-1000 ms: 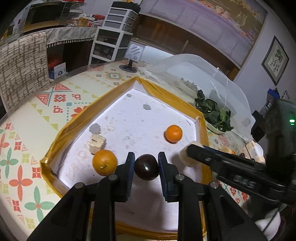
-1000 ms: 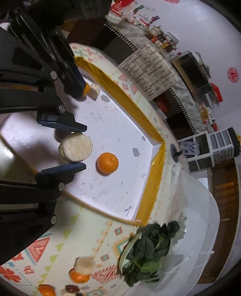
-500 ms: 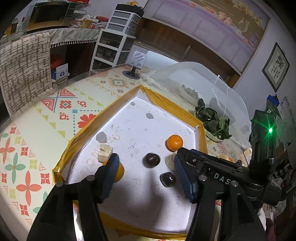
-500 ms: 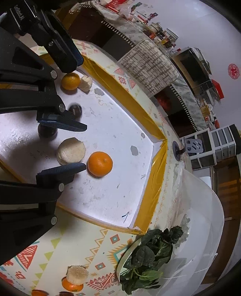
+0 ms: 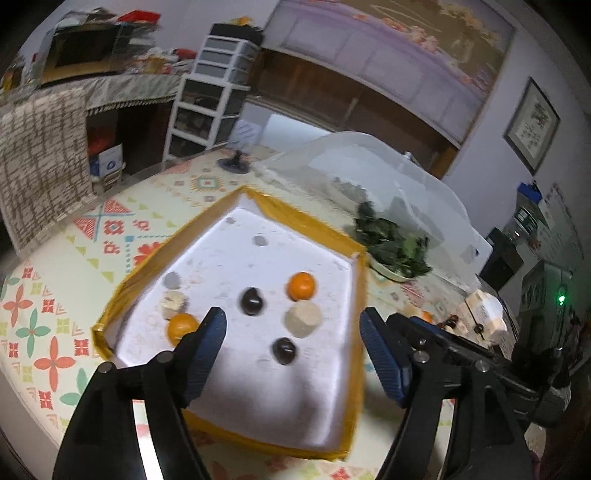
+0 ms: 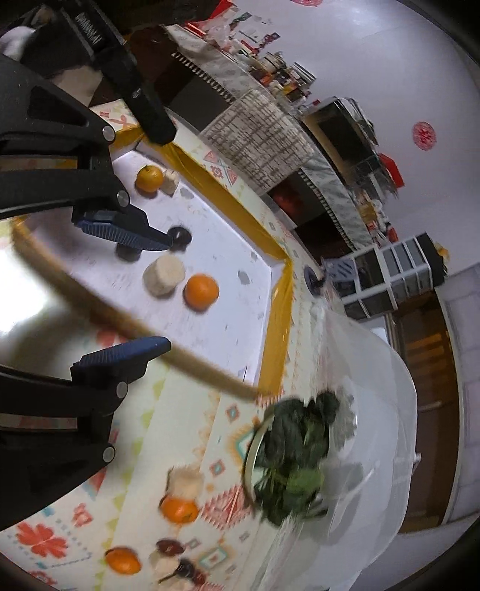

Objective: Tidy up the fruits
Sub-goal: 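Grasp a mandarin with the right tool while the left tool reaches for another mandarin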

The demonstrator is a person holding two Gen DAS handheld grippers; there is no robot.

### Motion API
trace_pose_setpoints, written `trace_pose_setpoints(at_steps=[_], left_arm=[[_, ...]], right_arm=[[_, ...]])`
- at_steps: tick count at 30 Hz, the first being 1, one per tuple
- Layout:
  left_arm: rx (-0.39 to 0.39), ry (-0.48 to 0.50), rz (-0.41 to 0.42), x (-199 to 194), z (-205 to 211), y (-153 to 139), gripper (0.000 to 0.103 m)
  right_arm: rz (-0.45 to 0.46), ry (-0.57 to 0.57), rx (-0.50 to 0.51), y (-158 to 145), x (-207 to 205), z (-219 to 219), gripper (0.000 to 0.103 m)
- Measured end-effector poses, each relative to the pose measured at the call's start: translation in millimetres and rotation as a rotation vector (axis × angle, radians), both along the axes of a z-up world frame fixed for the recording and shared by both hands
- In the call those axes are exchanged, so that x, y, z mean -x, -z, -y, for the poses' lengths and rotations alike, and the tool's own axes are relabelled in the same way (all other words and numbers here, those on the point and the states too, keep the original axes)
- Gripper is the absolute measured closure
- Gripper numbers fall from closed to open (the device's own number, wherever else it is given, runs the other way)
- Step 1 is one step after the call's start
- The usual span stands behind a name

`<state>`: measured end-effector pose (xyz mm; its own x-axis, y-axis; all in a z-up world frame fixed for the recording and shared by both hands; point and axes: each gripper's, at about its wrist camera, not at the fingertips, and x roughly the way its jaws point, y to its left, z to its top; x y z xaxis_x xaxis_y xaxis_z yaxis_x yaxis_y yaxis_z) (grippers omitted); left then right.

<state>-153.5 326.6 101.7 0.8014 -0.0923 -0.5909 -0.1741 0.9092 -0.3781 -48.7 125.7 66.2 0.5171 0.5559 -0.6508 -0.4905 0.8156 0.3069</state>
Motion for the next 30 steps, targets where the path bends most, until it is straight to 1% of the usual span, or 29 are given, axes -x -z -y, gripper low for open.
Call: trace_pose_setpoints(at_steps=[5, 7, 9, 11, 14, 16, 19, 24, 26, 29, 30], left_arm=[[-0.047, 0.071, 0.014, 0, 39, -10, 0.029], [-0.066, 0.107, 0.015, -1, 57, -11, 0.029], [-0.075, 0.14, 0.014, -2, 72, -12, 0.029], [-0.081, 0.167, 0.013, -5, 86, -11, 0.029], [-0.081, 0.208, -0.002, -11, 107, -7, 0.029], [-0.078, 0.239, -0.023, -18, 121, -1, 0.029], [-0.089, 0.284, -0.036, -27, 140, 2, 0.029], [-0.138, 0.351, -0.019, -47, 169, -4, 0.029], [-0.13, 0.373, -0.022, -61, 176, -4, 0.029], [-0.097, 0.414, -0.038, -89, 187, 1, 0.029], [-0.106, 0.421, -0.047, -99, 191, 3, 0.029]], right_arm=[[0.007, 0.066, -0.004, 2, 12, 53, 0.051], [0.009, 0.105, -0.005, 4, 17, 81, 0.051], [0.01, 0.146, -0.004, 6, 18, 108, 0.05], [0.006, 0.204, -0.002, 9, 17, 140, 0.046], [-0.02, 0.274, -0.004, 17, 13, 177, 0.046], [-0.034, 0.301, -0.004, 21, 10, 192, 0.046], [-0.033, 0.321, 0.015, 25, 3, 203, 0.046], [-0.039, 0.326, 0.062, 37, -15, 204, 0.046], [-0.044, 0.33, 0.074, 43, -23, 204, 0.046], [-0.049, 0.337, 0.09, 50, -33, 200, 0.046], [-0.055, 0.336, 0.092, 52, -37, 199, 0.046]])
